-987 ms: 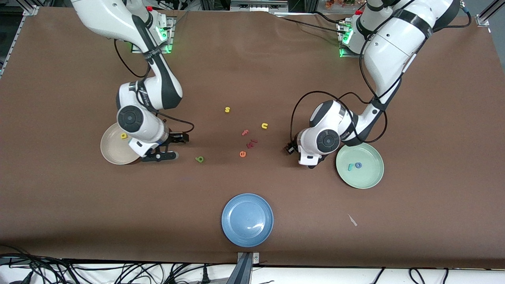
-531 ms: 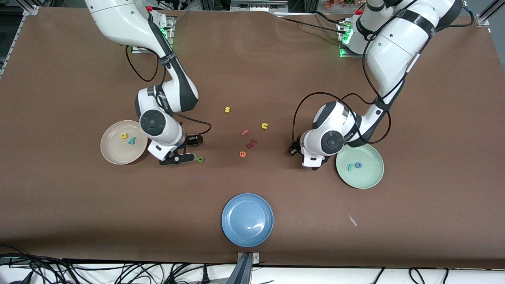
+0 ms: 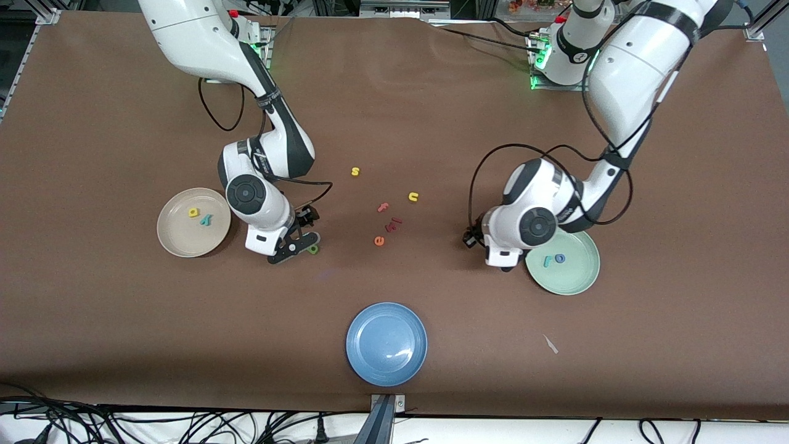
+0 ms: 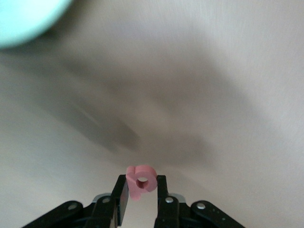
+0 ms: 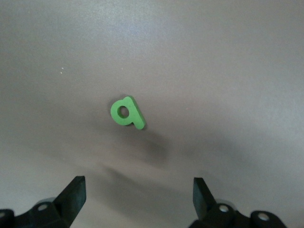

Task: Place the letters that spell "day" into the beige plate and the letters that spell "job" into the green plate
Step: 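Carry the p to the green plate while the right gripper reaches the q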

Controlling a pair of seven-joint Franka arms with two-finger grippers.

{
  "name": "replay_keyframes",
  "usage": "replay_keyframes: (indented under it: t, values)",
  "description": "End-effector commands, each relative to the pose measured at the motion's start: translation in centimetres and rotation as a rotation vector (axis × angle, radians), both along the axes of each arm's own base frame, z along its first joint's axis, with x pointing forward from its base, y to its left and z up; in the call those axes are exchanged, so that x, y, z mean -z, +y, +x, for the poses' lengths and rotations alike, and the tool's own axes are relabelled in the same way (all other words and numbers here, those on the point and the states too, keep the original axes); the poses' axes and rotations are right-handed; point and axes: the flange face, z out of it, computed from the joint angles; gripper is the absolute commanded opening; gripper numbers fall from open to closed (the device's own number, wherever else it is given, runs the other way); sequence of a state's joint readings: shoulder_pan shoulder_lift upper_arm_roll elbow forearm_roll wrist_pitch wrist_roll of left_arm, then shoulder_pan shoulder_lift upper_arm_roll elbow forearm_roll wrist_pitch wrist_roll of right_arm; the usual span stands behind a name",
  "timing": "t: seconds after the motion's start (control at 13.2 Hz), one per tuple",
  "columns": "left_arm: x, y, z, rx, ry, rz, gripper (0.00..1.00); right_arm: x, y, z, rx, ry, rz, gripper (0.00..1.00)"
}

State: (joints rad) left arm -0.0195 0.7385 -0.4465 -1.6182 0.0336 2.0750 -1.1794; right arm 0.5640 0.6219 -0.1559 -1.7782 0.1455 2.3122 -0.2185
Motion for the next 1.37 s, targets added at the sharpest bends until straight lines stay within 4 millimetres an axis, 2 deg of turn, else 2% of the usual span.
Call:
replay_keyframes:
  t: [0.0, 0.3, 0.68, 0.83, 0.99, 1.06, 1.21, 1.29]
  values:
    - [-1.6, 4.1, 0.9, 0.066, 0.008, -0.016, 0.00, 0.7, 0.7, 0.7, -0.080, -0.031, 0.023, 1.00]
    - [-1.4, 8.7, 1.8, 0.195, 0.005, -0.019, 0.00, 1.5, 1.6, 0.6, -0.137, -0.058, 0.043, 0.99]
    - [-1.9, 15.4, 3.5, 0.228, -0.027, -0.050, 0.00, 2.3, 2.0, 0.9, -0.153, -0.102, 0.053, 0.95]
    - [-1.7, 15.9, 3.6, 0.244, -0.030, -0.055, 0.00, 2.6, 2.3, 0.8, -0.161, -0.104, 0.058, 0.92]
    - [-1.2, 16.6, 3.6, 0.259, -0.025, -0.058, 0.00, 2.9, 2.3, 0.7, -0.162, -0.101, 0.057, 0.79]
    - [-0.9, 17.6, 3.7, 0.267, -0.026, -0.058, 0.00, 2.9, 2.3, 0.7, -0.162, -0.101, 0.057, 0.76]
    - [-0.7, 18.1, 3.8, 0.296, -0.030, -0.067, 0.00, 3.0, 2.3, 0.7, -0.159, -0.100, 0.057, 0.69]
    - [-0.4, 18.1, 3.7, 0.301, -0.028, -0.070, 0.04, 3.0, 2.4, 0.7, -0.157, -0.105, 0.060, 0.66]
